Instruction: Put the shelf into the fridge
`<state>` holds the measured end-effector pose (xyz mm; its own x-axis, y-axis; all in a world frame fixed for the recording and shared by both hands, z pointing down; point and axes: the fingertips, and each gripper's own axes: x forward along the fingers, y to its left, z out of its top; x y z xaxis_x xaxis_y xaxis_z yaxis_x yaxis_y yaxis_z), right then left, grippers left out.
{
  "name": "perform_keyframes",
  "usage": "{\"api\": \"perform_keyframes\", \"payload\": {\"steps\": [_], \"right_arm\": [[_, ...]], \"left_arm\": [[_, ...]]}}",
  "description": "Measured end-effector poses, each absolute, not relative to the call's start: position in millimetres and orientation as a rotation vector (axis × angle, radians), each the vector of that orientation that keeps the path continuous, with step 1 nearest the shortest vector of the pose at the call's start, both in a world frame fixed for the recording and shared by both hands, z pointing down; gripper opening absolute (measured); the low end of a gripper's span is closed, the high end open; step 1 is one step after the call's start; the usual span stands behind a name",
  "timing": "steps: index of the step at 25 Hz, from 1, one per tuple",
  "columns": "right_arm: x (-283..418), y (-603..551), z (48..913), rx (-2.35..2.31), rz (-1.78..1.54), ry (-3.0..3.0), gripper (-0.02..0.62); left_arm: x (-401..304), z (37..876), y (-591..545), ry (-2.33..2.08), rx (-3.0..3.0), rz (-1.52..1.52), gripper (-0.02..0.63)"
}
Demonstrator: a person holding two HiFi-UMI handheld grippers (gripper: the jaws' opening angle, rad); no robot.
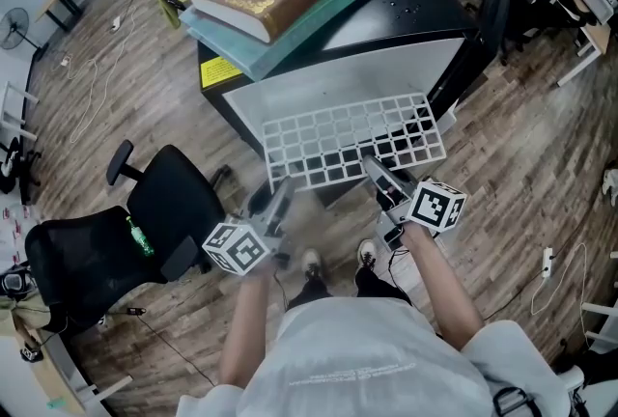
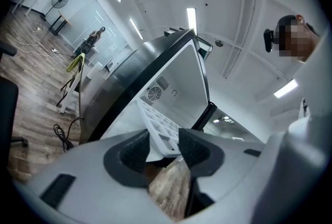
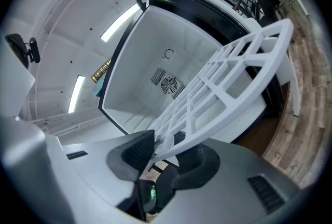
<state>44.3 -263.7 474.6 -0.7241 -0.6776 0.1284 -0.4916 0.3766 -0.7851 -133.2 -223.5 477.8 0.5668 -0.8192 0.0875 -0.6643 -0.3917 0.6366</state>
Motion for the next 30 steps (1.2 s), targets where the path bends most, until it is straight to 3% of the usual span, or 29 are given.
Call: {"api": "perform_keyframes", "payload": {"steps": [30], "right_arm": [[47,-273,475,-1.033,-1.331,2.454,0.115]], "left_arm": [[-129,474,-224,-1.177,2.134,-0.324,0.170]]}}
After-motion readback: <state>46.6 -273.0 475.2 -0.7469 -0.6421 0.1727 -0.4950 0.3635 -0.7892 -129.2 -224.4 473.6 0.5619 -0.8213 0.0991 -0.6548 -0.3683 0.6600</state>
